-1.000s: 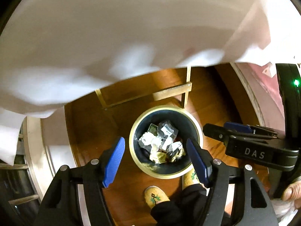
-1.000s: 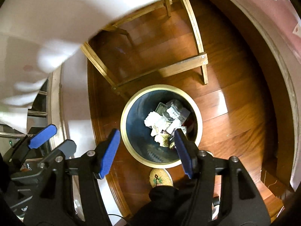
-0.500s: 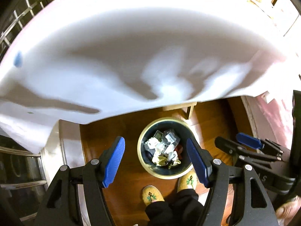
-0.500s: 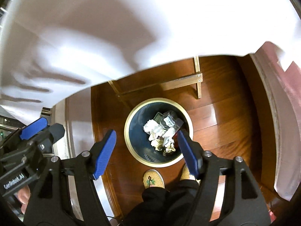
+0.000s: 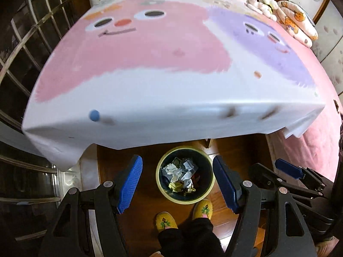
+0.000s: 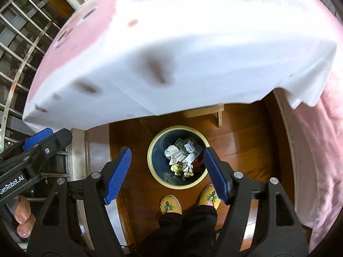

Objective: Collect trash

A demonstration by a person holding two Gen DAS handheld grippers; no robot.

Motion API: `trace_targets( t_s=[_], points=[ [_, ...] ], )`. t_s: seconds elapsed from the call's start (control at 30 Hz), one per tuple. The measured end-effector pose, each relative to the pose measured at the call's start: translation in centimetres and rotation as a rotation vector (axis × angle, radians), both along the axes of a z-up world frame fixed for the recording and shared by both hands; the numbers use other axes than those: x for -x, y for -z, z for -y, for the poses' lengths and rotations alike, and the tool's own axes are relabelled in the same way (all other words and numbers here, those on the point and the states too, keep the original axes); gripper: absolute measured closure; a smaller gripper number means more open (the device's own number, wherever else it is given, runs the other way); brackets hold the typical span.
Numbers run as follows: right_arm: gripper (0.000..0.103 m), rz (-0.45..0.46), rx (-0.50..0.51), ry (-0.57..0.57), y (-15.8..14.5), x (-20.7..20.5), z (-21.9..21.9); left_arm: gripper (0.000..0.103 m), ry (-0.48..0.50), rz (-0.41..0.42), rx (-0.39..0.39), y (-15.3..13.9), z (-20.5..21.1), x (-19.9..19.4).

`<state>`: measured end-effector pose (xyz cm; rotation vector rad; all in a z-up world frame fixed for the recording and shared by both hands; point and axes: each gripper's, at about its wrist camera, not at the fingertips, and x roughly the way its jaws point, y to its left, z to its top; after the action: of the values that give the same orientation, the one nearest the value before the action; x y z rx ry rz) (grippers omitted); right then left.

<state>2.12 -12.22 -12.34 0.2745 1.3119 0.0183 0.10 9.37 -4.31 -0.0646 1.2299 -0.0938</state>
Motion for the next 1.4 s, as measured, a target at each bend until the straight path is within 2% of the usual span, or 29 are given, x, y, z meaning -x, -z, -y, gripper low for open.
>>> trace_targets(
  t_s=[0.53, 0.8, 1.07, 1.4],
  points=[
    [0.035, 0.121, 0.022, -0.058, -16.0, -1.1, -1.2, 0.034, -0.049, 0.119, -0.014, -14.3, -1.3, 2.4],
    [0.035, 0.187, 0.048, -0.118, -22.4, -1.3, -2.5, 0.034, -0.049, 0.167, -0.029, -19.3, -1.7, 3.1],
    [0.035, 0.220, 0.071, -0.149, -24.3, -1.6, -3.4, 0.034, -0.018, 0.170, -0.042, -20.5, -1.4, 3.6],
    [0.035, 0.239, 0.099, -0.164, -24.7, -1.5, -3.7, 0.034, 0.012, 0.201, -0.044, -21.5, -0.6, 2.8]
  ],
)
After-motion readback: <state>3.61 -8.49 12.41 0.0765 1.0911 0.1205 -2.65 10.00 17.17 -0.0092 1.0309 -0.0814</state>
